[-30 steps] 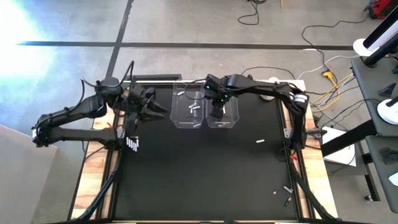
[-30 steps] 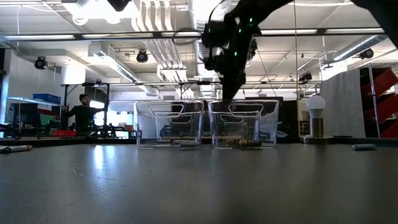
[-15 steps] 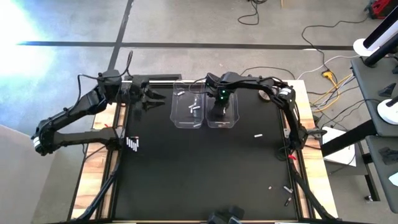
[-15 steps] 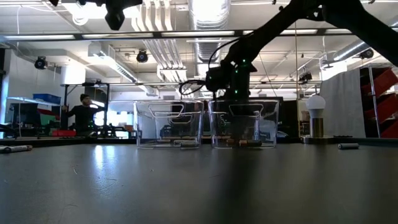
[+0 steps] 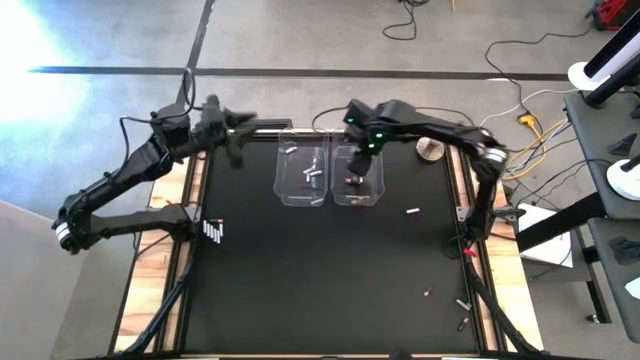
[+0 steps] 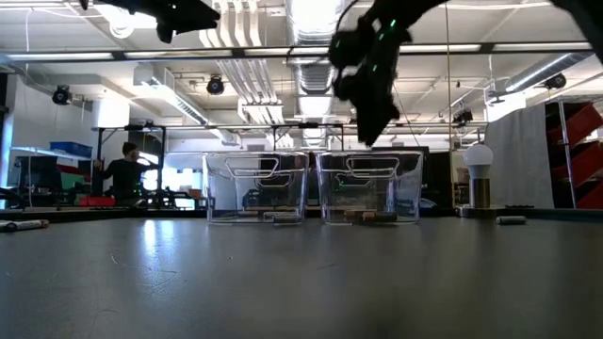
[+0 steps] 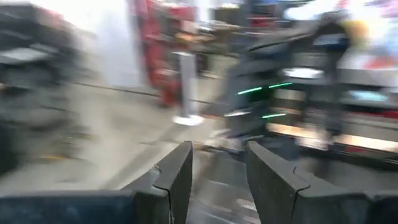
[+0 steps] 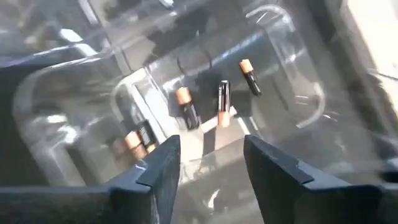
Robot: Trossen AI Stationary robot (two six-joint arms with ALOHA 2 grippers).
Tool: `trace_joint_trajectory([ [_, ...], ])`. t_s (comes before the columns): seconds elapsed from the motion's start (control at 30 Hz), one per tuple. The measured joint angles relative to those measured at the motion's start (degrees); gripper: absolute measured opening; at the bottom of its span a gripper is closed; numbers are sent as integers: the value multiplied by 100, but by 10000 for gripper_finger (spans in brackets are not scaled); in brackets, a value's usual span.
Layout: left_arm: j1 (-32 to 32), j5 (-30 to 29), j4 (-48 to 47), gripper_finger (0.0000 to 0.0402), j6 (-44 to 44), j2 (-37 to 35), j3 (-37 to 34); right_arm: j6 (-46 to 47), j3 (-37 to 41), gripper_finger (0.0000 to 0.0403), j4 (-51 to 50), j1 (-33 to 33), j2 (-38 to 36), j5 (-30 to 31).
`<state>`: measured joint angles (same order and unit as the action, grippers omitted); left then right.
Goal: Sort batteries
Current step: Put the white battery into the left transparent bin
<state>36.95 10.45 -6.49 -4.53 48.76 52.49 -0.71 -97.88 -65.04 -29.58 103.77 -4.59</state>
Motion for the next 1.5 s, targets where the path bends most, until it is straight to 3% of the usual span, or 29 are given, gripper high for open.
trace_joint_trajectory([
  [0.1,7,-893,603,128,-100,166,0,-77,252,177,-149,197,-841,11],
  [0.17,7,-1160,993,128,-77,288,0,-80,576,175,-235,361,-1392,10],
  [0.37,2,-1296,1445,128,-202,676,0,219,2202,159,-139,774,-2664,71],
  [0.53,0,-1302,1712,128,-333,1083,0,295,3662,145,322,861,-3124,77],
  [0.73,0,-1304,1836,128,-7,1273,71,-355,4475,125,418,857,-2972,215],
  [1.03,0,-1471,1802,128,-257,1260,236,-1596,4519,103,600,818,-1948,536],
  [1.17,2,-1666,1618,128,-274,1259,236,-1732,4539,103,604,672,-1562,874],
  [1.5,2,-1706,910,128,-269,1225,308,-2549,4504,129,1369,375,-1763,1024],
])
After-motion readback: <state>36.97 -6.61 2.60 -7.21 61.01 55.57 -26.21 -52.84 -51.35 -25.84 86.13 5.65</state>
